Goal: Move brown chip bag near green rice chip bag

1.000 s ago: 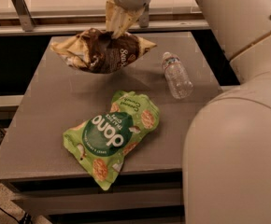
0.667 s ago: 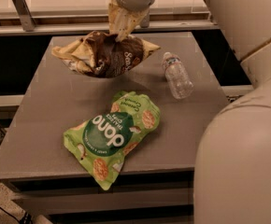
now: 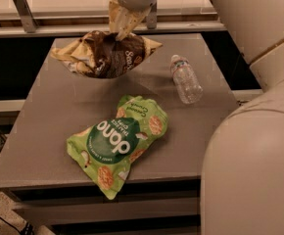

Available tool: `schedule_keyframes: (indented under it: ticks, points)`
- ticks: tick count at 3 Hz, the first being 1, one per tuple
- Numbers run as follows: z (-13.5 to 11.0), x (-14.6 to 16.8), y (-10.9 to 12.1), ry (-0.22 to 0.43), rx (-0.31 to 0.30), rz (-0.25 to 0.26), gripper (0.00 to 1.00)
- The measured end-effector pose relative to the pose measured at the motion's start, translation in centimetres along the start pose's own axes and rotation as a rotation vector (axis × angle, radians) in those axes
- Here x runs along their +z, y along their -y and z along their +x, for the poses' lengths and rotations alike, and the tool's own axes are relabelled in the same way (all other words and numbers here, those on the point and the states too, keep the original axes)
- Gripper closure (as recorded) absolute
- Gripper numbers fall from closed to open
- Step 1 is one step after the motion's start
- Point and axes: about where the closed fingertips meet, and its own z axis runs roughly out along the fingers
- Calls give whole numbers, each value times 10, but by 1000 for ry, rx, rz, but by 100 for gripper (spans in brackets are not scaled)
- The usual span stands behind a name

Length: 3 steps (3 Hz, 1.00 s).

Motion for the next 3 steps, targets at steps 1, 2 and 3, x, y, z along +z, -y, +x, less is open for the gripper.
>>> schedule_keyframes:
  ticks: [1,2,3]
  points:
    - [2,3,6,-6,-1,17,35]
    - [3,6,10,-9,-2,30,12]
    - [4,8,14,-12,-3,39,0]
